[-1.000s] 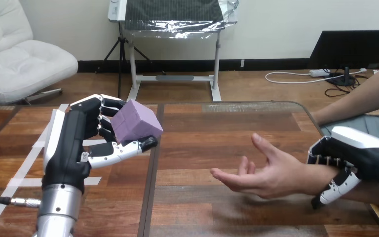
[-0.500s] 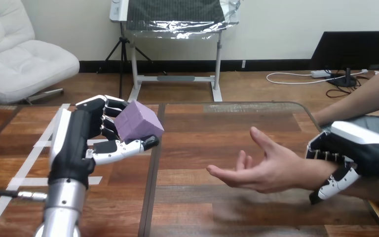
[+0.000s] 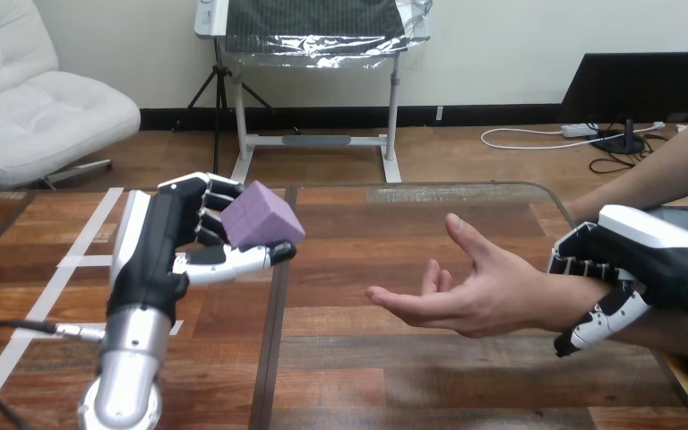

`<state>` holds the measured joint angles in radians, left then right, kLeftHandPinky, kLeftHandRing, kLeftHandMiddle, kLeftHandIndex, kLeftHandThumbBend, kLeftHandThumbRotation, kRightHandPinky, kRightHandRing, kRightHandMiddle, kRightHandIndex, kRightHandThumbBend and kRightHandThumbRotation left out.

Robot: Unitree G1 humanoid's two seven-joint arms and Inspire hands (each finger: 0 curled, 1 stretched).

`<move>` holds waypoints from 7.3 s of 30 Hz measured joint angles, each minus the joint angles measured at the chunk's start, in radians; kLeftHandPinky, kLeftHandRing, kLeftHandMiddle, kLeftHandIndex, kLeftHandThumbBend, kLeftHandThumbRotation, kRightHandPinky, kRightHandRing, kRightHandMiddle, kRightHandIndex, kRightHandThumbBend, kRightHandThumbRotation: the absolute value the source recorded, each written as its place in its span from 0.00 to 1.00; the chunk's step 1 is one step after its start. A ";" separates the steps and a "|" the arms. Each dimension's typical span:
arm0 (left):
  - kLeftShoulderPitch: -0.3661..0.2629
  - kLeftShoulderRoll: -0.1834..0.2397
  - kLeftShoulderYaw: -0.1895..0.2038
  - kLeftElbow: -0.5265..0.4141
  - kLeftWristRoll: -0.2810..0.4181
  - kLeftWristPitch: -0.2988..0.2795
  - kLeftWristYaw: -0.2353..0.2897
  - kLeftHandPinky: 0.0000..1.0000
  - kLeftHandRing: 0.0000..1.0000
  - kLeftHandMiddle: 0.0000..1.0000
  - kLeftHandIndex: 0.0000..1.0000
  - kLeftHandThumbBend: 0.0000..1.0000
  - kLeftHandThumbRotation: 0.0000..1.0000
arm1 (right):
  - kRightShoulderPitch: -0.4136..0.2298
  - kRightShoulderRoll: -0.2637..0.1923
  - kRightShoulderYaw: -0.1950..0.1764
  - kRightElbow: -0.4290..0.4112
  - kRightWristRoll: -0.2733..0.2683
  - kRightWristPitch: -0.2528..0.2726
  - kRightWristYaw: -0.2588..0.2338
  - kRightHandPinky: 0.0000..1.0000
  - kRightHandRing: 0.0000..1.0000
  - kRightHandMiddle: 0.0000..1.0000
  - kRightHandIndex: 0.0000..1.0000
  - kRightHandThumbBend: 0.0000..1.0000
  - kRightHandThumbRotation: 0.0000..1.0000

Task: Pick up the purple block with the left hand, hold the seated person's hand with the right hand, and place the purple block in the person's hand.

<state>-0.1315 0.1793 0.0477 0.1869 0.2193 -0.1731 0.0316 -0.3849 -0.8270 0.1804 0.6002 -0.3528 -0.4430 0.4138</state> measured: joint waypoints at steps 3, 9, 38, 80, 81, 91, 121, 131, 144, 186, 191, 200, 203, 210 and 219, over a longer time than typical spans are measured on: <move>-0.025 0.000 -0.001 0.031 0.000 0.000 0.003 0.31 0.38 0.42 0.44 0.69 0.00 | 0.001 0.000 -0.002 -0.010 0.004 0.001 0.005 0.36 0.40 0.45 0.46 0.84 0.02; -0.069 0.000 -0.001 0.090 -0.003 -0.002 0.006 0.31 0.38 0.42 0.45 0.69 0.00 | 0.004 0.002 -0.006 -0.028 0.016 0.000 0.011 0.37 0.41 0.45 0.46 0.85 0.02; -0.152 -0.001 -0.040 0.250 -0.006 -0.010 0.007 0.30 0.37 0.42 0.45 0.69 0.00 | 0.017 0.019 -0.030 -0.141 0.054 0.015 0.031 0.35 0.39 0.43 0.46 0.85 0.01; -0.190 -0.041 -0.145 0.254 -0.003 -0.010 -0.067 0.30 0.36 0.41 0.45 0.72 0.00 | 0.023 0.065 -0.036 -0.310 0.077 0.120 0.081 0.36 0.41 0.44 0.48 0.83 0.08; -0.191 -0.042 -0.148 0.254 -0.003 -0.010 -0.067 0.30 0.36 0.41 0.45 0.72 0.00 | 0.023 0.067 -0.036 -0.311 0.077 0.120 0.081 0.36 0.41 0.44 0.48 0.83 0.08; -0.203 -0.064 -0.158 0.255 -0.003 -0.006 -0.069 0.30 0.36 0.41 0.45 0.72 0.00 | 0.023 0.079 -0.038 -0.312 0.077 0.118 0.081 0.35 0.40 0.44 0.47 0.84 0.09; -0.243 -0.090 -0.166 0.271 -0.013 0.030 -0.097 0.30 0.37 0.42 0.45 0.71 0.00 | 0.024 0.079 -0.042 -0.305 0.077 0.120 0.078 0.35 0.40 0.44 0.47 0.84 0.09; -0.245 -0.102 -0.166 0.271 -0.013 0.032 -0.099 0.30 0.37 0.41 0.45 0.71 0.00 | 0.029 0.078 -0.047 -0.305 0.077 0.128 0.078 0.36 0.41 0.45 0.48 0.83 0.09; -0.245 -0.104 -0.166 0.269 -0.019 0.032 -0.108 0.34 0.41 0.46 0.49 0.64 0.03 | 0.037 0.079 -0.060 -0.305 0.077 0.128 0.078 0.37 0.41 0.45 0.48 0.83 0.08; -0.209 -0.094 -0.188 0.245 -0.033 0.014 -0.137 0.75 0.75 0.74 0.74 0.63 1.00 | 0.046 0.083 -0.079 -0.263 0.064 0.009 0.037 0.54 0.63 0.66 0.69 0.83 0.62; -0.199 -0.084 -0.189 0.244 -0.025 0.006 -0.137 0.79 0.77 0.75 0.74 0.64 1.00 | 0.052 0.083 -0.080 -0.264 0.062 0.004 0.031 0.55 0.67 0.71 0.73 0.87 0.75; -0.171 -0.059 -0.188 0.241 -0.025 -0.007 -0.137 0.82 0.79 0.76 0.75 0.64 1.00 | 0.067 0.084 -0.079 -0.270 0.063 -0.011 0.026 0.60 0.75 0.79 0.81 0.94 0.90; -0.157 -0.054 -0.186 0.238 -0.026 -0.010 -0.138 0.82 0.79 0.77 0.75 0.66 1.00 | 0.069 0.085 -0.078 -0.270 0.066 -0.013 0.027 0.62 0.78 0.81 0.84 0.95 0.92; -0.118 -0.042 -0.185 0.232 -0.033 -0.034 -0.138 0.83 0.82 0.79 0.77 0.71 1.00 | 0.078 0.092 -0.078 -0.264 0.101 -0.021 0.030 0.67 0.84 0.85 0.88 0.96 0.94; -0.059 -0.037 -0.178 0.190 -0.052 -0.036 -0.137 0.90 0.88 0.83 0.81 0.80 1.00 | 0.090 0.099 -0.081 -0.264 0.128 -0.020 0.030 0.70 0.88 0.89 0.91 0.98 0.97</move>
<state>-0.1906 0.1422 -0.1301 0.3769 0.1670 -0.2092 -0.1050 -0.2950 -0.7285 0.0992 0.3358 -0.2250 -0.4628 0.4437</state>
